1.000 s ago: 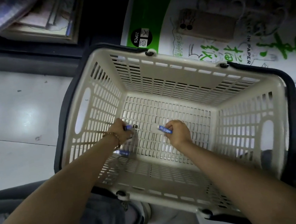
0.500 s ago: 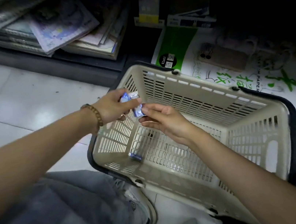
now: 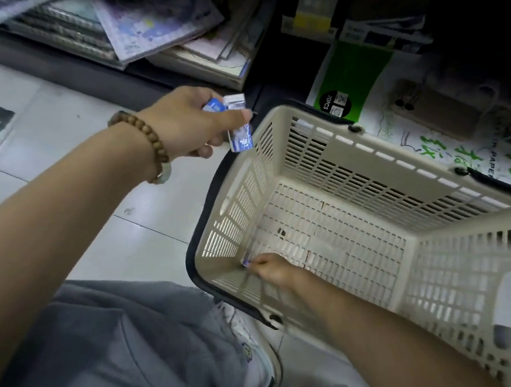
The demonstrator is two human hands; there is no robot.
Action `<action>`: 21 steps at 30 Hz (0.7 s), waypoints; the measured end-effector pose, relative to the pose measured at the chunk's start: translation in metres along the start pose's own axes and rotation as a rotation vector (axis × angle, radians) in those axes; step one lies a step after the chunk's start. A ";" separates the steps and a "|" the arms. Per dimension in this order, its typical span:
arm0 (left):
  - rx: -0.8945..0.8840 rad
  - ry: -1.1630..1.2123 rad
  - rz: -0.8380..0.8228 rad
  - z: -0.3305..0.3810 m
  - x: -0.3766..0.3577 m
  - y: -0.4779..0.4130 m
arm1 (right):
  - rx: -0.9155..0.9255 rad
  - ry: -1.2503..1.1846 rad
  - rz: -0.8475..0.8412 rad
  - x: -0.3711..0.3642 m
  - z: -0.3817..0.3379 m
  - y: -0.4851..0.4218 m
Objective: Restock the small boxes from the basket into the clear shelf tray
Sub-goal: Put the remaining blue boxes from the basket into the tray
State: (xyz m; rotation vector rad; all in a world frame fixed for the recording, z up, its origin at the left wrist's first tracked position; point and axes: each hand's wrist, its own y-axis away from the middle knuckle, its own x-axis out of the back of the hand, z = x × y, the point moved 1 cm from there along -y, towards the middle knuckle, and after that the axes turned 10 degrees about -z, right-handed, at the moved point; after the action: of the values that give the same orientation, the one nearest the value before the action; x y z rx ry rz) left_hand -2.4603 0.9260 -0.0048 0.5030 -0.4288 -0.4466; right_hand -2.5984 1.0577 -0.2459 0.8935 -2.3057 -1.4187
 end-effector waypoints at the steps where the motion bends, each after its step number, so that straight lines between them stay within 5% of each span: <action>1: -0.002 -0.008 -0.002 -0.001 0.001 -0.002 | -0.006 0.014 0.002 -0.003 -0.002 -0.003; 13: -0.104 0.010 -0.052 0.025 -0.008 -0.011 | 0.128 -0.174 0.070 0.026 -0.011 0.017; 21: -0.210 0.063 -0.141 0.082 -0.043 -0.017 | 0.423 -0.135 0.337 0.139 -0.050 0.173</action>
State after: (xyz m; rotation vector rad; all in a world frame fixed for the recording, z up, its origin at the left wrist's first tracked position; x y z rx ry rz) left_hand -2.5409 0.9047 0.0392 0.3436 -0.2825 -0.6025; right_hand -2.7393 0.9896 -0.0809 0.4791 -2.7543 -0.8937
